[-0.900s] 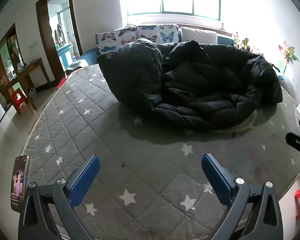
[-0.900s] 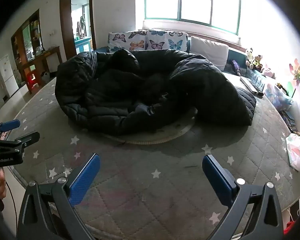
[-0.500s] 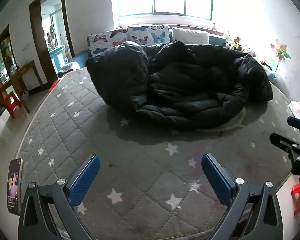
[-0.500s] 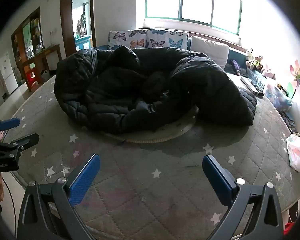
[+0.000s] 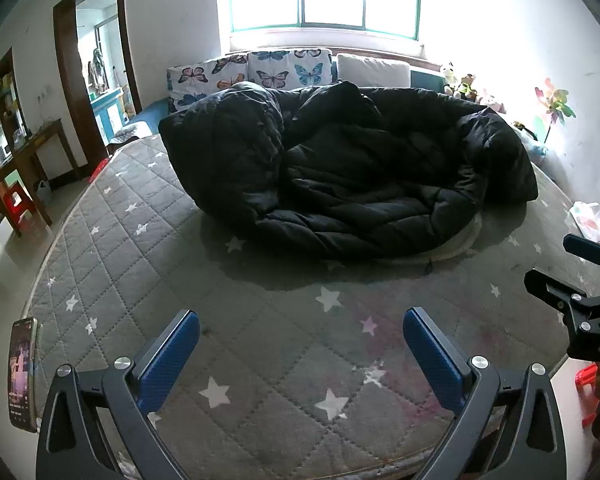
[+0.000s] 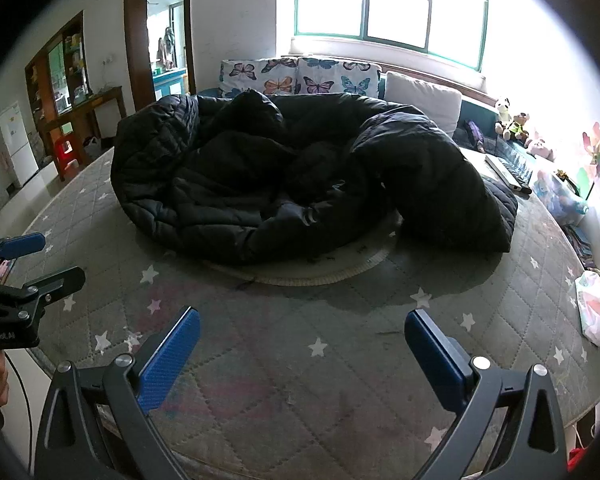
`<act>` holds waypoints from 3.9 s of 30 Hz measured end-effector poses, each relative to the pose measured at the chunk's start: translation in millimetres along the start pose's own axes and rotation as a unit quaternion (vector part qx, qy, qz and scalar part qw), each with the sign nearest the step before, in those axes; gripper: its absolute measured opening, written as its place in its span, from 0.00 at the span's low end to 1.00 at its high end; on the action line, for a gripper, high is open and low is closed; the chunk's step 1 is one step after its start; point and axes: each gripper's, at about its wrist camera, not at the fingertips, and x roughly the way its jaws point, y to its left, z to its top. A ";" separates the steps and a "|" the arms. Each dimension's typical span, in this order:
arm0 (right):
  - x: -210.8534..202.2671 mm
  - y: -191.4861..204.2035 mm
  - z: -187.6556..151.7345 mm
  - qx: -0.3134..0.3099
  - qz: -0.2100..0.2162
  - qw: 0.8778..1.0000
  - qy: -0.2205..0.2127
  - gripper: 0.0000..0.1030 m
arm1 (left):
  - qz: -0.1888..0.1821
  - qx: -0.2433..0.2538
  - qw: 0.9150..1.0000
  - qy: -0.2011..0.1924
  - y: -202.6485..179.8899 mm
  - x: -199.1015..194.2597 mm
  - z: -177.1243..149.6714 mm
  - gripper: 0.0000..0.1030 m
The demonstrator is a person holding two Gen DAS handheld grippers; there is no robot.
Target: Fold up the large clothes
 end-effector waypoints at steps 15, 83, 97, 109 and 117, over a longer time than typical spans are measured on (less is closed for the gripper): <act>2.2 3.4 0.8 -0.002 0.003 1.000 0.003 1.00 | -0.001 -0.004 1.000 0.019 -0.3 13.0 1.2 1.00; 91.0 -17.1 135.2 -0.056 0.077 0.995 -0.004 0.94 | 0.085 0.079 0.992 -0.045 65.2 90.1 191.5 1.00; 46.4 -36.3 138.9 -0.044 0.068 0.997 -0.007 0.86 | 0.021 0.058 0.998 0.008 108.6 183.4 218.6 0.98; 121.3 18.9 174.9 -0.105 0.086 0.991 0.016 0.58 | -0.033 0.069 0.997 -0.010 111.1 174.9 213.1 0.47; 168.7 17.7 168.7 -0.084 0.078 0.991 0.069 0.21 | -0.093 0.058 0.994 -0.020 122.8 137.9 193.3 0.30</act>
